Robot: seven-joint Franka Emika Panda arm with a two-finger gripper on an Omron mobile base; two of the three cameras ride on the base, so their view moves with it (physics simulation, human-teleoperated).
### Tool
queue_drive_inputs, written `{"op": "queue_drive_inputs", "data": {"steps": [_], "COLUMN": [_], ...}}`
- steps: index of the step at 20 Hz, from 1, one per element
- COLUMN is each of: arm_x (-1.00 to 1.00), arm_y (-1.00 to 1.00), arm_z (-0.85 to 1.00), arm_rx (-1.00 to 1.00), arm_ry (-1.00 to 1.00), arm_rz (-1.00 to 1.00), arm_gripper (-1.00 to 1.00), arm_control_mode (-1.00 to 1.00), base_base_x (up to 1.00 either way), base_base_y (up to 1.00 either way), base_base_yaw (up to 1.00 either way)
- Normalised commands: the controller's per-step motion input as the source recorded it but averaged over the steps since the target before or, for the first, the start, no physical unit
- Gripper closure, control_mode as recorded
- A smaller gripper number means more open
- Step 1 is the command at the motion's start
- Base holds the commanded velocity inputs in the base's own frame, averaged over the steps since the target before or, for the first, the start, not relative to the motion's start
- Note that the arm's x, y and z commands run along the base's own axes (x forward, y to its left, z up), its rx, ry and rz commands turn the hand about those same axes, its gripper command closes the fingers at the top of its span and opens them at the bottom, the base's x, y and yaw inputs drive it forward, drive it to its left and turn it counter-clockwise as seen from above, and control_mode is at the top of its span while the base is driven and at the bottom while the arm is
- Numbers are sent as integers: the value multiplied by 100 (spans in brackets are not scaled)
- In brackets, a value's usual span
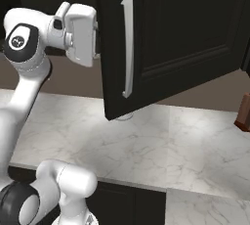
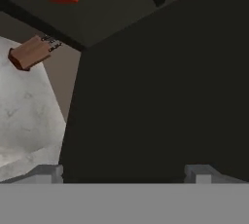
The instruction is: Move the bowls from the cabinet to the plates on the dining table.
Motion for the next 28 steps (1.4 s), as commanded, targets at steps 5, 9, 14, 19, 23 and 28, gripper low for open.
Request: {"op": "queue_drive_inputs", "data": {"steps": [5, 9, 14, 19, 23, 28], "arm_x": [87, 59, 0, -9, -6, -21], "arm_y": [-23, -28, -42, -50, -40, -40], "arm_z": [0, 0, 0, 0, 0, 0], "arm_rx": [0, 0, 0, 0, 0, 0], "arm_ry": [0, 0, 0, 0, 0, 0], "arm_rz": [0, 0, -6, -13, -10, -7], "arm_gripper": [-100, -100, -100, -100, -100, -100], "arm_control_mode": [-100, -100, -100, -100, -100, -100], "base_base_x": [0, 0, 0, 0, 0, 0], "base_base_y": [0, 0, 0, 0, 0, 0], "base_base_yaw": [0, 0, 0, 0, 0, 0]}}
